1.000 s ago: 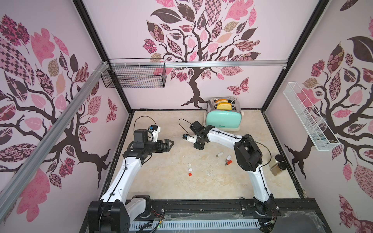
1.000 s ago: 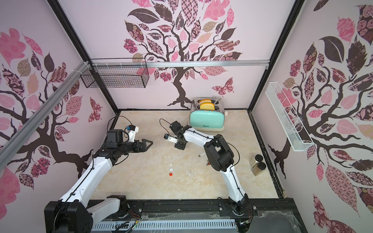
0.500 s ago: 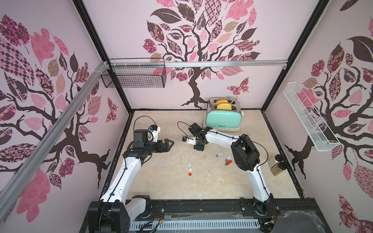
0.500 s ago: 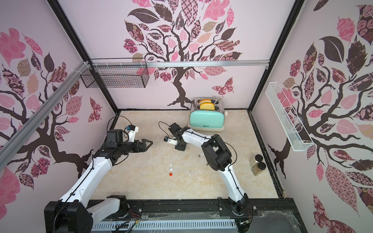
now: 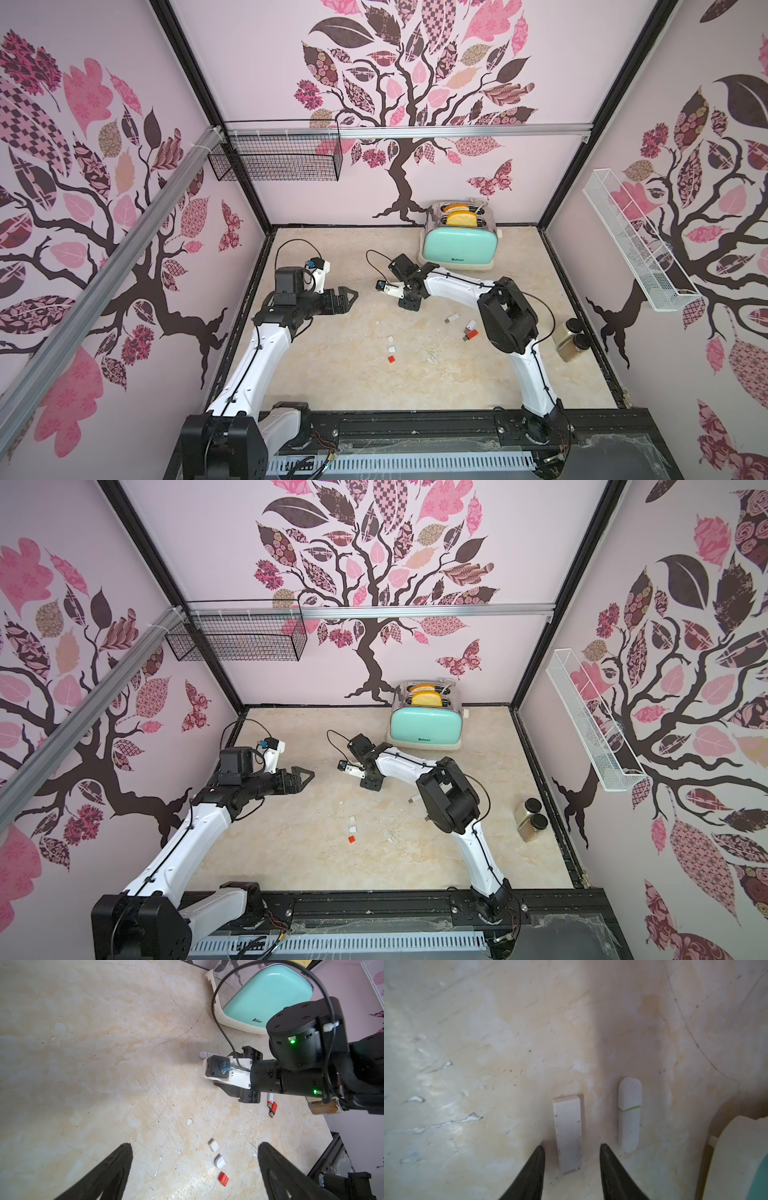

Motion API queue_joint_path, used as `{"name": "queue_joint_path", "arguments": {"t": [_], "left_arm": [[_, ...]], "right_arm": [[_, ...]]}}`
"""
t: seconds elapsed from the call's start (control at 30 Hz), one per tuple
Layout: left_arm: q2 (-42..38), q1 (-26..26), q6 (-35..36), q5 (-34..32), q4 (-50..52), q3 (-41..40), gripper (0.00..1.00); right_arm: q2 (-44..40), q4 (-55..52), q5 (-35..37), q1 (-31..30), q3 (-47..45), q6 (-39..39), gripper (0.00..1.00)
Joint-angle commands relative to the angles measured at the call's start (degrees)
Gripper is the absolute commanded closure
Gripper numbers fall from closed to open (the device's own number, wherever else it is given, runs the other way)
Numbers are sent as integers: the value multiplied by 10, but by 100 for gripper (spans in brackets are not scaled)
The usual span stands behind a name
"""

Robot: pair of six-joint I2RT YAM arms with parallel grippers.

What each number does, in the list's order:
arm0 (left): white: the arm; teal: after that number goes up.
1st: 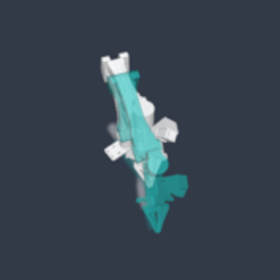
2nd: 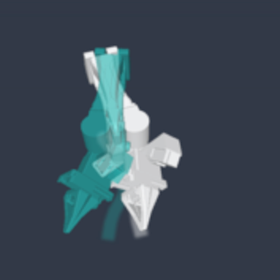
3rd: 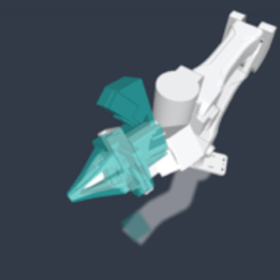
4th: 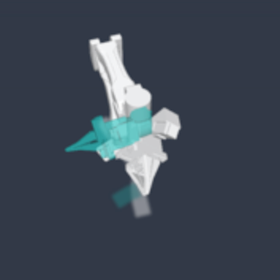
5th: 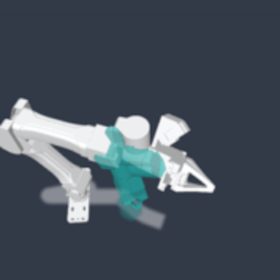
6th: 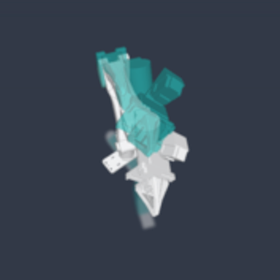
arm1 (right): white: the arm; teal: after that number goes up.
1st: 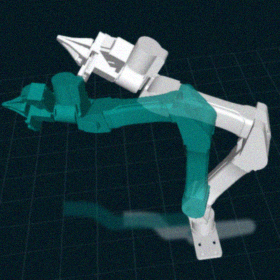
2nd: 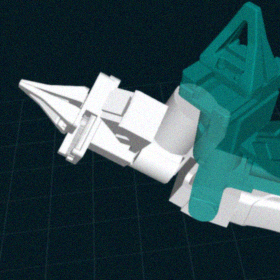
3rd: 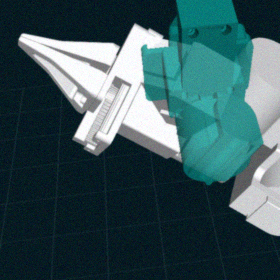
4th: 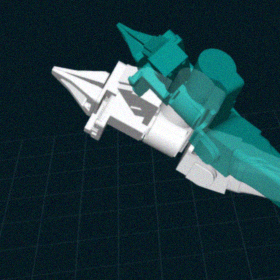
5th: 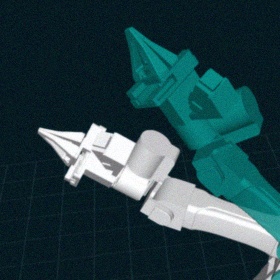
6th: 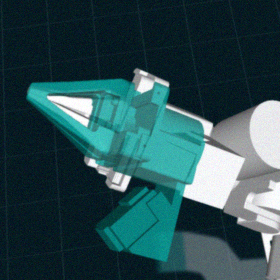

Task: Close the usb drive cover
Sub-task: Place the USB drive at the center of the board, then pick up the cover from the center of the board.

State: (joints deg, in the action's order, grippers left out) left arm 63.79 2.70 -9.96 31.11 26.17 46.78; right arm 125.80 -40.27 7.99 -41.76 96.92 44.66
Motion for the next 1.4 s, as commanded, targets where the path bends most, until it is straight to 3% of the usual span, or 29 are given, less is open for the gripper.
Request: {"name": "queue_joint_path", "arguments": {"t": [0.0, 0.3, 0.4, 0.53, 0.67, 1.0, 1.37], "left_arm": [[-6, -4, 10, -3, 0, 2, 2], [-9, -4, 12, -5, -7, -1, 2], [0, -5, 14, 5, -5, 0, 2], [-2, -5, 12, -4, -7, 2, 2], [5, -5, 13, -3, 1, 7, 2], [2, -5, 11, -2, -7, 2, 2], [-4, -8, 13, -10, 0, 5, 2]], "right_arm": [[-36, 0, 0, -2, -14, -9, 50], [-137, 35, -74, -11, -114, -11, 20], [-162, 49, -81, -14, -142, -13, 16], [-191, 78, -87, -16, -176, -34, 1], [-195, 53, -102, -18, -167, -66, 1], [-161, -17, -163, -40, -120, -60, 1], [-105, -65, -147, -64, -75, -39, 13]]}}
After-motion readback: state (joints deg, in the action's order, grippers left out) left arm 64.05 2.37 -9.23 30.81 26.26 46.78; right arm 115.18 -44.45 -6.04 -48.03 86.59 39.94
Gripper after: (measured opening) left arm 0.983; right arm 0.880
